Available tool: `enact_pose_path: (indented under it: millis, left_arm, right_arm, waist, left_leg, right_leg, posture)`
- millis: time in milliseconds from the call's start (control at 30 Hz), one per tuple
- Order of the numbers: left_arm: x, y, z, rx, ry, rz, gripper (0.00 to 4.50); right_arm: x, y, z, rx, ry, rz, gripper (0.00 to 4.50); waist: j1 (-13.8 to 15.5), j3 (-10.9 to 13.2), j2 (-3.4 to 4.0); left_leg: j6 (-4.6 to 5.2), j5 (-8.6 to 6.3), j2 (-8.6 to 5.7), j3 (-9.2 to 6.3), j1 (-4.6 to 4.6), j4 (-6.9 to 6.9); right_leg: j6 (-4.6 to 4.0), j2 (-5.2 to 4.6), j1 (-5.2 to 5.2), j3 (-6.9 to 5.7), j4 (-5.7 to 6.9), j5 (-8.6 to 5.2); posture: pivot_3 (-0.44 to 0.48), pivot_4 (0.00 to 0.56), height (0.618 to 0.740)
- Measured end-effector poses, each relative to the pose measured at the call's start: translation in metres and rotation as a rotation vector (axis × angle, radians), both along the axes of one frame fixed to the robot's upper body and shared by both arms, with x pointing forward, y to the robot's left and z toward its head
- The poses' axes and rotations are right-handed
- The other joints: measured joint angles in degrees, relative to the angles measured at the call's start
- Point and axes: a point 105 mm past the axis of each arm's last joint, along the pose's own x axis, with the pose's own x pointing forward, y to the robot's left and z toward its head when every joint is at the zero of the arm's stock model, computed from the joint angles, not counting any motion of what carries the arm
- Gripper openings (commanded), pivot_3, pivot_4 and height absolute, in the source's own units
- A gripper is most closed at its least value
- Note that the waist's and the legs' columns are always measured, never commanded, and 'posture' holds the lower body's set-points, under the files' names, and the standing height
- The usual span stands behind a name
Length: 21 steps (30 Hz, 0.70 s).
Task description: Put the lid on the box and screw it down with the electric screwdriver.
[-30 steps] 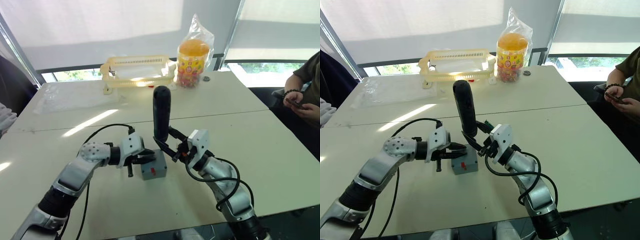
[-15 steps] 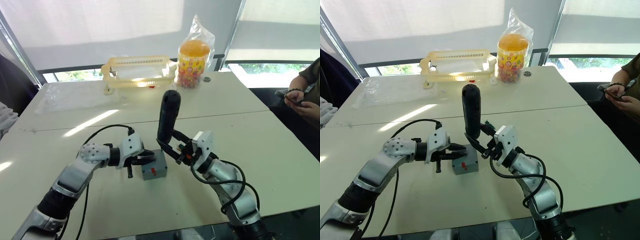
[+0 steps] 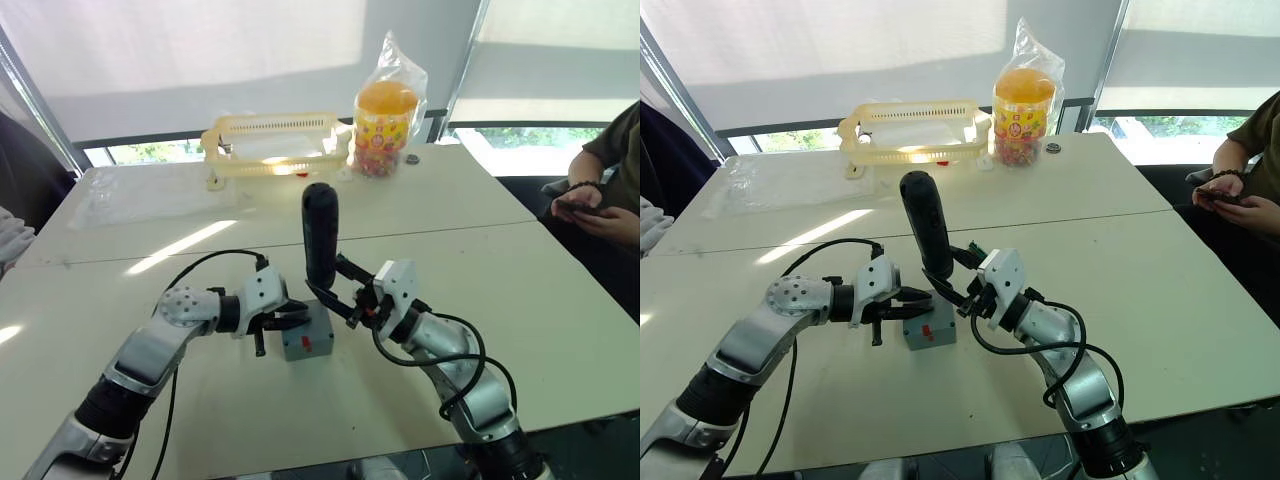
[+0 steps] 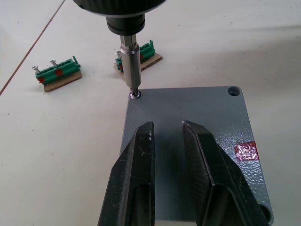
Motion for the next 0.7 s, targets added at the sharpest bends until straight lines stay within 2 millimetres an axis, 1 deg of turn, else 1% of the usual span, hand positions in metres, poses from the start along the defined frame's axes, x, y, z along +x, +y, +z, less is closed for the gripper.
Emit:
enact_pose_path:
  millis: [200, 500, 667, 700]
  left_arm:
    - [0.0, 0.0, -0.001, 0.0, 0.004, 0.004, 0.94]
    - [0.0, -0.001, -0.001, -0.004, 0.005, 0.006, 0.94]
    - [0.0, -0.002, -0.001, -0.011, 0.004, 0.004, 0.94]
    - [0.0, -0.003, 0.0, -0.013, 0.002, 0.003, 0.94]
  right_arm:
    - [0.0, 0.002, 0.0, -0.046, -0.012, 0.018, 1.73]
    - [0.001, 0.002, 0.0, -0.039, -0.012, 0.007, 1.73]
    - [0.0, -0.004, 0.014, 0.061, 0.035, -0.032, 1.73]
    - [-0.002, -0.004, 0.018, 0.077, 0.047, -0.031, 1.73]
  waist:
    - [0.0, -0.1, -0.06]
    - [0.0, -0.2, -0.11]
    - [0.1, 0.0, -0.03]
    - [0.1, 0.0, -0.01]
  left_leg:
    - [0.0, 0.0, 0.01, -0.01, 0.06, -0.02]
    - [-0.01, -0.01, 0.01, -0.01, 0.06, -0.05]
    - [-0.01, -0.01, 0.0, 0.01, -0.14, -0.06]
    - [-0.01, 0.0, -0.01, 0.01, -0.27, -0.06]
  right_leg:
    - [-0.03, -0.01, 0.07, 0.0, -0.04, -0.02]
    - [-0.03, -0.06, 0.11, -0.01, -0.14, -0.02]
    - [-0.07, -0.1, -0.08, 0.01, -0.14, 0.0]
    - [-0.26, -0.11, -0.21, 0.01, -0.13, 0.12]
  posture:
    - [0.0, 0.15, 0.74]
    - [0.0, 0.15, 0.74]
    - [0.0, 0.15, 0.74]
    - [0.0, 0.15, 0.74]
